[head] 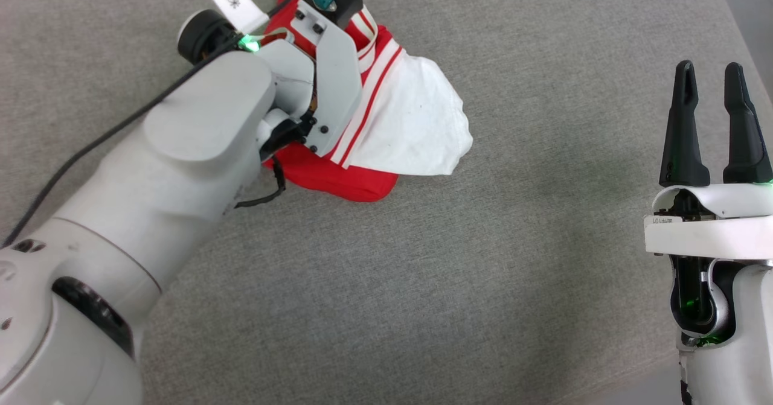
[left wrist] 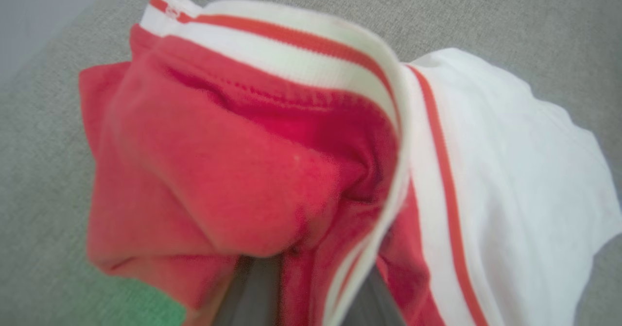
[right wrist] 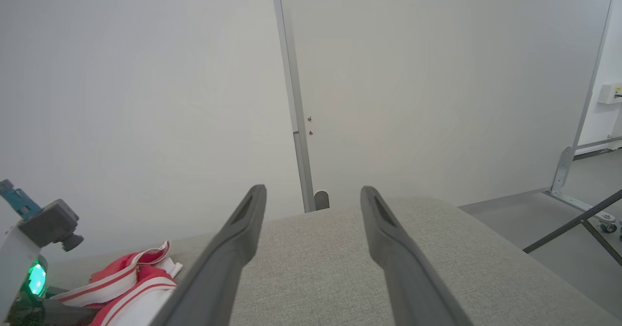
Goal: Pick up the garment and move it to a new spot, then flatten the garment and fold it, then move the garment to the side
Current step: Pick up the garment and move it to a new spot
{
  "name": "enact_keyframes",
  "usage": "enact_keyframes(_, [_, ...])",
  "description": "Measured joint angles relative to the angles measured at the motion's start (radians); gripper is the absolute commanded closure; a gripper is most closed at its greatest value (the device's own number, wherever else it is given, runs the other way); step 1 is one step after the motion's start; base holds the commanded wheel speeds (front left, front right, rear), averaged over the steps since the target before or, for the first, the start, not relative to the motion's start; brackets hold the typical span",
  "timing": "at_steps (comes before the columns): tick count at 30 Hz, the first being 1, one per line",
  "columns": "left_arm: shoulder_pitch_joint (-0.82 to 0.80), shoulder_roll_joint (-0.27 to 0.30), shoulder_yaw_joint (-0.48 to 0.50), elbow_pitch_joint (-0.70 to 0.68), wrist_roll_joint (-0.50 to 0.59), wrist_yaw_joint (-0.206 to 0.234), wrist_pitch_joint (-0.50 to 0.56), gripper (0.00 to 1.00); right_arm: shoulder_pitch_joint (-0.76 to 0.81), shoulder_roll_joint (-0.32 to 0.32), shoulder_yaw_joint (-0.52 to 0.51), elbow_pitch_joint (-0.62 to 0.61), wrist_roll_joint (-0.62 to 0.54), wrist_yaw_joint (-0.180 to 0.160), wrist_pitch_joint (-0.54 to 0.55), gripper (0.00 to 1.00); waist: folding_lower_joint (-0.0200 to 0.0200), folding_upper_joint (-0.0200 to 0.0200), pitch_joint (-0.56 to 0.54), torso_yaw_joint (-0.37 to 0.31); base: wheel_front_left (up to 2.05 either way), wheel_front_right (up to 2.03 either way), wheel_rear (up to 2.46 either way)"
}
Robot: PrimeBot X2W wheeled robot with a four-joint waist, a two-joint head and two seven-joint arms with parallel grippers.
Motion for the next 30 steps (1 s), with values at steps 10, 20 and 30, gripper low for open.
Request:
enact_keyframes(10, [-0.001,0.018,-0.007,-0.015,-0.086,0.001,-0.122,0.00,0.009,0.000,-0.009,0.021,-0.041,0.000,0.000,0.00,-0.0001,0.0000,-0.002,0.014,0.00,0.00,0.00])
enact_keyframes(20, [0.061,0.020,-0.016,-0.110,-0.162,0.001,-0.402,0.00,0.041,-0.032,0.000,0.082,-0.141,0.000,0.000,0.00,0.0000,0.0000,-0.082,0.127,0.00,0.00,0.00])
enact_keyframes(30, [0.276,0.060,0.021,-0.053,-0.261,0.001,-0.658,0.00,0.100,-0.132,0.007,0.159,-0.157,0.000,0.024,0.00,0.0000,0.0000,-0.186,0.287,0.00,0.00,0.00])
